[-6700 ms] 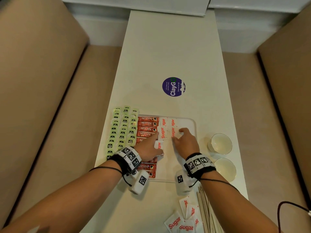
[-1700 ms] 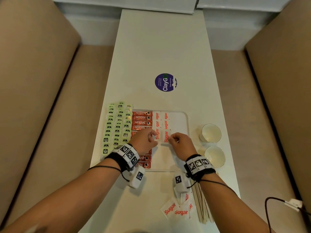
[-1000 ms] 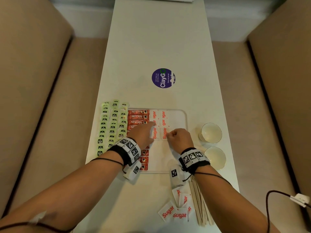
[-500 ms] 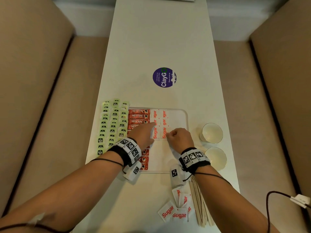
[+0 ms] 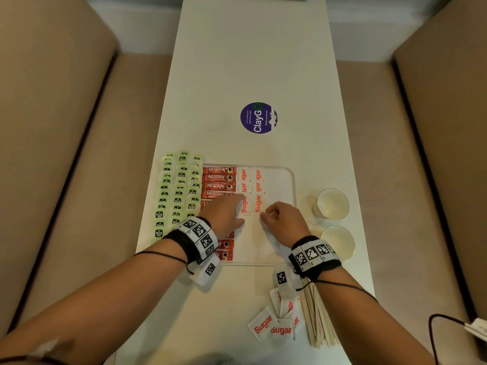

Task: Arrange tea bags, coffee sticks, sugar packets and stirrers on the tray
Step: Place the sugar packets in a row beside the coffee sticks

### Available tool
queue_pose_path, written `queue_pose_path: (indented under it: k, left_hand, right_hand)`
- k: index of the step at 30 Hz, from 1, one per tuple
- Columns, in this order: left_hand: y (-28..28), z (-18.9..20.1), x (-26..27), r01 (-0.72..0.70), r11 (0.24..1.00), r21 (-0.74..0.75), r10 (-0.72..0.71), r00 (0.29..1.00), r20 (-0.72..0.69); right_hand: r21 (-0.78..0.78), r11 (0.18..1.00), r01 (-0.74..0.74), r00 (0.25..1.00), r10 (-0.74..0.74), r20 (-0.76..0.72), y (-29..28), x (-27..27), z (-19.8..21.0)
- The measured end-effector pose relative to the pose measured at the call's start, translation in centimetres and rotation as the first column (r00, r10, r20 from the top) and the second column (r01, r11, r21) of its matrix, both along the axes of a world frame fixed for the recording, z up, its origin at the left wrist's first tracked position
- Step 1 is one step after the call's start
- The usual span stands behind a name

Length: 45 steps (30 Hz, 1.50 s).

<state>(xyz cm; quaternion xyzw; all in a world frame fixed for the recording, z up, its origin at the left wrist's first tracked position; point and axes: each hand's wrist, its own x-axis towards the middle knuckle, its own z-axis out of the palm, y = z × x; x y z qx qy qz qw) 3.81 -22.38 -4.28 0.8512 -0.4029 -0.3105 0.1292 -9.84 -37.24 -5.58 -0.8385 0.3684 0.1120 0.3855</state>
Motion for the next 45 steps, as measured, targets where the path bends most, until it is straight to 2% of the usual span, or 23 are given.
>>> queue_pose_path:
  k: [4,11,20,25,29,39,45]
  left_hand:
    - [1.6,1.1,-1.8,0.071,0.997,0.006,-0.071,0.997,-0.030]
    - [4.5,1.0,-6.5,0.224,0.974,0.016,-0.222,0.971,-0.089]
    - [6.0,-0.3,-11.2,0.308,0.951,0.022,-0.299,0.937,-0.181]
    - [5.6,-0.4,-13.3,0.458,0.888,0.045,-0.437,0.870,-0.227]
    - [5.1,-0.4,-15.3,0.545,0.831,0.109,-0.519,0.832,-0.198]
    - [5.3,-0.9,-16.1,0.563,0.811,0.158,-0.545,0.826,-0.141]
    - [5.5,-1.3,-14.8,0.477,0.859,0.184,-0.449,0.876,-0.174]
  right_hand:
    - [0.009,0.994,-0.105,0.993,0.104,0.061,0.8,-3.0,1.3]
    - [-0.003,0.977,-0.212,0.974,0.212,0.076,1.5,-9.0,3.1]
    - [-0.038,0.932,-0.360,0.927,0.353,-0.126,3.6,-15.2,2.8]
    - [-0.016,0.916,-0.400,0.899,0.389,-0.202,5.1,-16.4,2.1]
    - [-0.030,0.896,-0.443,0.875,0.424,-0.235,5.8,-16.6,1.7]
    - [-0.047,0.909,-0.413,0.887,0.390,-0.248,6.6,-16.3,0.9]
    - [-0.044,0.904,-0.425,0.889,0.408,-0.210,6.2,-15.9,0.9]
